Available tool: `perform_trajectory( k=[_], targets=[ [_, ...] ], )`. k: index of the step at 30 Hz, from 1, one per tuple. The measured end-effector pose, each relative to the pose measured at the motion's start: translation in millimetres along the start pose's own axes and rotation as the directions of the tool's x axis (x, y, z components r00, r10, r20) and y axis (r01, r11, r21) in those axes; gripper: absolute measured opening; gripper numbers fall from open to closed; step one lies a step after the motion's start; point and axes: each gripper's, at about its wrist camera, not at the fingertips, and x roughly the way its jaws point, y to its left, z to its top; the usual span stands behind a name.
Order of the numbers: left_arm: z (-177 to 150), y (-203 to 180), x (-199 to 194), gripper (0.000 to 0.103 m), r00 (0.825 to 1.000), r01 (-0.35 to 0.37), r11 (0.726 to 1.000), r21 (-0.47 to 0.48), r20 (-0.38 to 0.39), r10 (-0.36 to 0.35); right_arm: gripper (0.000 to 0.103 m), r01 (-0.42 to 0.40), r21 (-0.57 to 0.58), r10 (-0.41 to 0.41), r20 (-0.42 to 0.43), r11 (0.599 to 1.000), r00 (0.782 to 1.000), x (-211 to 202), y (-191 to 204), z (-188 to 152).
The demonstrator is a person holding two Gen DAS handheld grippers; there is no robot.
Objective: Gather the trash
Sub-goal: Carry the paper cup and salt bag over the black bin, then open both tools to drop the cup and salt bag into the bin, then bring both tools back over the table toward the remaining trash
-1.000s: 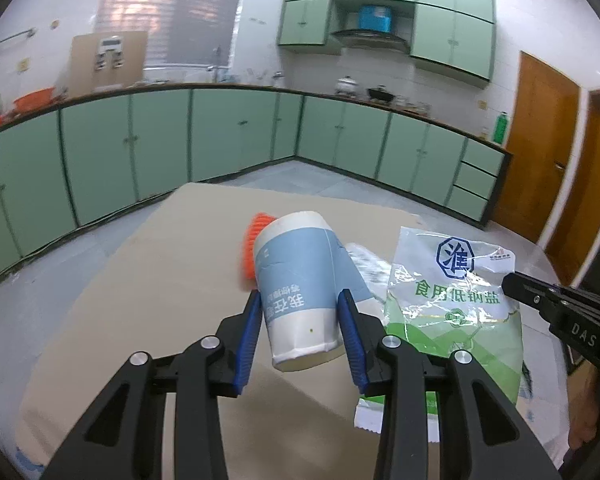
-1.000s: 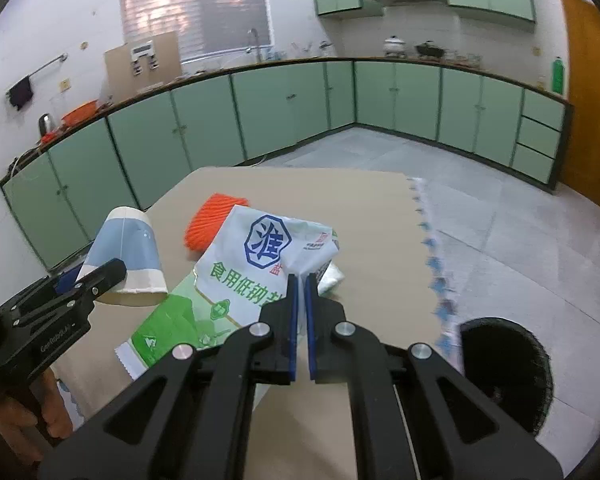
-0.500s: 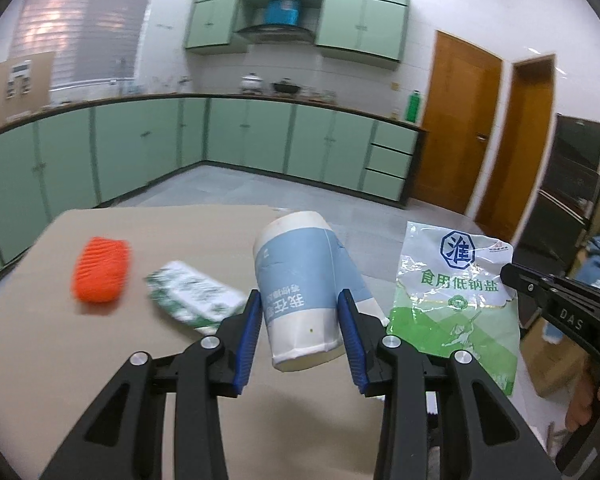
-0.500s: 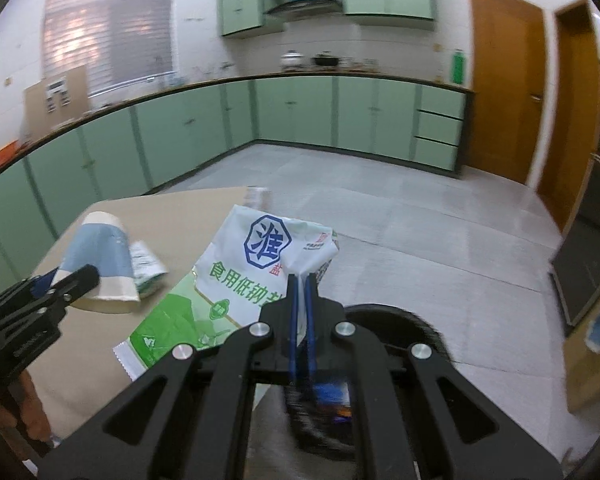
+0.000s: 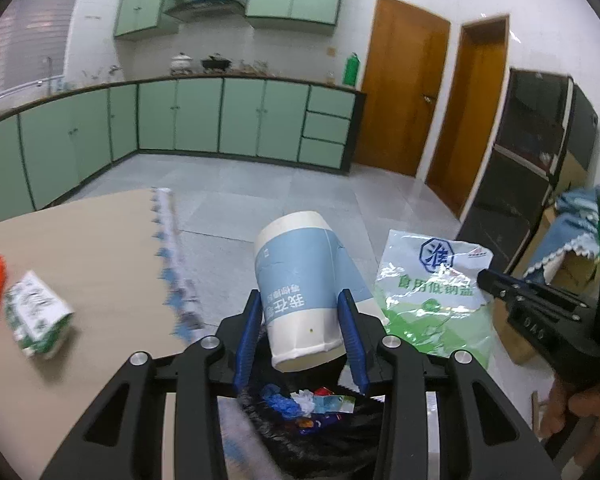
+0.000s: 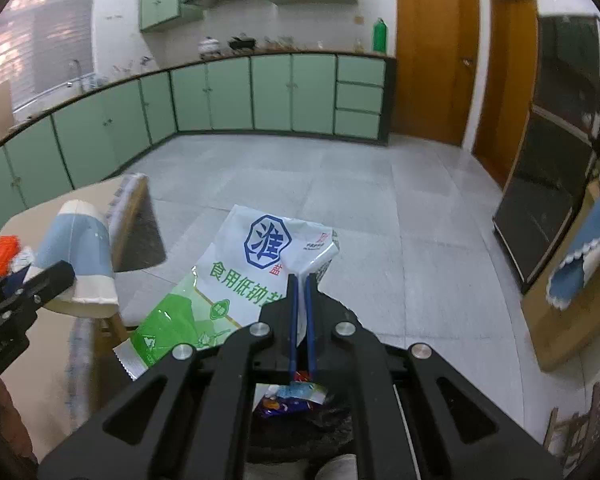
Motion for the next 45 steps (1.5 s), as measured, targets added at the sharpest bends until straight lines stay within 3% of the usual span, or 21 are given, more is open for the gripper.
perform_trajectory(
  k=[10,18,23,26,27,31,37,40,45],
  targets=[
    [-11,-43,73,0.040,0.996,-0.006,0.999,0.042,-0.090,0.010,0.003,0.096,0.033,-0.095,-0.053,0.995,0.994,59,-40,-28],
    [-19,-56,109,0.044,0.988,-0.011,0.999,0.048,-0.155,0.018,0.004,0.106,0.030,-0.103,-0.093,0.994,0.990,94,-51,-31],
    [-18,-56,121,0.047,0.985,-0.022,0.999,0.043,-0.172,0.030,0.010,0.095,0.035,-0.089,-0.133,0.995,0.987,115,-52,-34],
    [-16,-55,124,0.047,0.984,-0.023,0.999,0.038,-0.175,0.030,0.028,0.081,0.047,-0.072,-0.160,0.996,0.984,124,-52,-37],
    [-15,-54,123,0.047,0.984,-0.022,0.999,0.033,-0.175,0.028,0.039,0.075,0.054,-0.065,-0.166,0.996,0.984,127,-53,-39],
    [-7,-45,113,0.047,0.987,-0.017,1.000,0.007,-0.158,0.018,0.048,0.071,0.061,-0.060,-0.160,0.996,0.985,121,-53,-38],
    [16,-14,65,0.065,0.997,-0.043,0.999,-0.025,-0.057,0.041,0.089,0.105,0.048,-0.103,-0.050,0.993,0.993,85,-38,-22],
    [22,10,33,0.074,0.998,-0.069,0.996,-0.051,-0.006,0.069,0.094,0.089,0.036,-0.090,0.019,0.995,0.996,59,-18,-12],
    [21,74,-35,0.081,0.980,-0.175,0.979,-0.109,0.073,0.183,0.096,-0.032,0.034,0.029,0.098,0.999,0.995,24,26,5]
  ],
)
